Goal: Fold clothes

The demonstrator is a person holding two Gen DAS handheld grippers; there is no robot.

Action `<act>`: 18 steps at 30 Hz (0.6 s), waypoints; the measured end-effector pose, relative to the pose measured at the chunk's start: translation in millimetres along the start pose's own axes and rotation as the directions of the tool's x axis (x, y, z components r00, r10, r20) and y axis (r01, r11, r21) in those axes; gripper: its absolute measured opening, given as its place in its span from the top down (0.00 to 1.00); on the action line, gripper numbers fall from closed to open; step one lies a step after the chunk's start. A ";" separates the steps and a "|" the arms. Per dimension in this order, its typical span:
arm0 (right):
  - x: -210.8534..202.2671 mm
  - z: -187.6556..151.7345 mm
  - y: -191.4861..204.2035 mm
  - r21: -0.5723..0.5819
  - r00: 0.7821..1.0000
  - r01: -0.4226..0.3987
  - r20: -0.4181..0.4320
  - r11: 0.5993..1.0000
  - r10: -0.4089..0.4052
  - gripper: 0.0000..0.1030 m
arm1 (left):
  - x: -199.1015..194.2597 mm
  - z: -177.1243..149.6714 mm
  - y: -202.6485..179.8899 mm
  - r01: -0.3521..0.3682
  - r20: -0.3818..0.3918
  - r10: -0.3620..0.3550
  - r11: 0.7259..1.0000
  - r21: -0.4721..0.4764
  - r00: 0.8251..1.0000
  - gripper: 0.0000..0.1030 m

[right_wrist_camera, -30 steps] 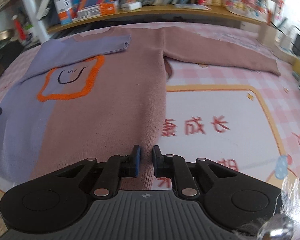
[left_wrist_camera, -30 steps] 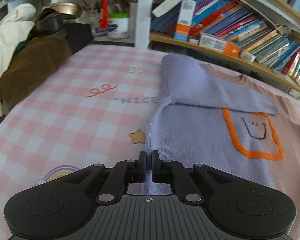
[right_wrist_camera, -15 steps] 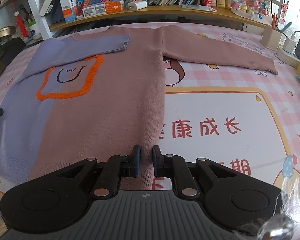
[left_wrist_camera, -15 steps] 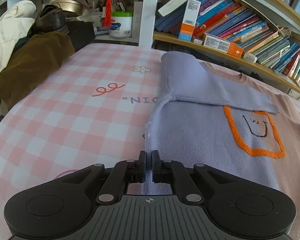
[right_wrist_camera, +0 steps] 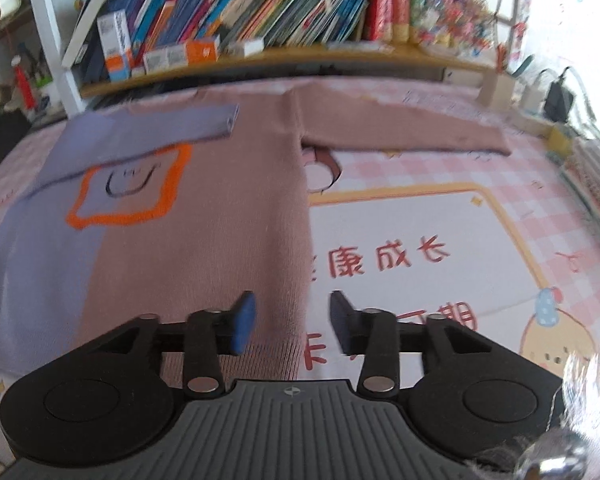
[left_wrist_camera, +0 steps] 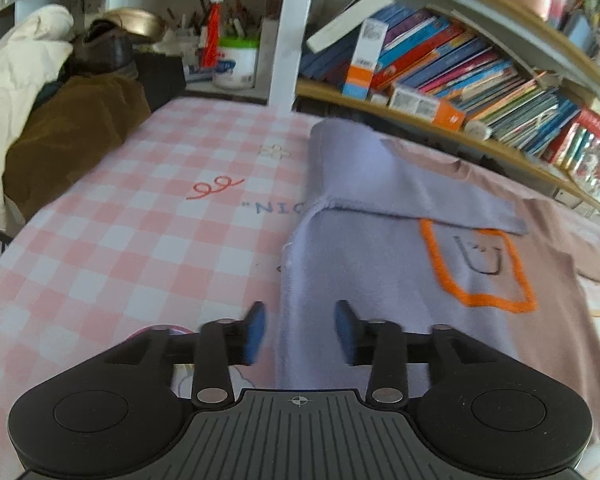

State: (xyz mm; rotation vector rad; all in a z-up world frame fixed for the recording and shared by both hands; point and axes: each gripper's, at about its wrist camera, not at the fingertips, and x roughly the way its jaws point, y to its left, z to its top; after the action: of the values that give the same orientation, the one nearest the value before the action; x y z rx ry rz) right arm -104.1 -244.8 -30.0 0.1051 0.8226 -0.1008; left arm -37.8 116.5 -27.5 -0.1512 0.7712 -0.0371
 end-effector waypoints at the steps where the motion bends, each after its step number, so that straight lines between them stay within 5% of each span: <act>1: -3.9 -1.0 0.5 0.007 1.000 0.009 0.012 1.000 -0.009 0.51 | -4.6 -1.8 -4.8 0.001 0.004 -0.001 1.000 0.016 1.000 0.43; 8: -26.9 -14.1 5.3 0.028 0.997 0.056 0.054 0.998 -0.058 0.33 | -20.4 -20.6 -38.8 0.045 0.012 -0.048 0.980 0.195 0.999 0.29; 18: -40.4 -27.4 -6.8 0.062 0.992 0.110 0.049 0.992 -0.113 0.20 | -18.5 -31.4 -51.4 0.062 -0.024 -0.058 0.979 0.197 0.998 0.24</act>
State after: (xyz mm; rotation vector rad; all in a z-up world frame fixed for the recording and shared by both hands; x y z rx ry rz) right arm -152.1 -246.0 -19.2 0.1121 0.7729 -0.2329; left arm -71.8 63.5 -29.2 0.0150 0.7766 -0.1718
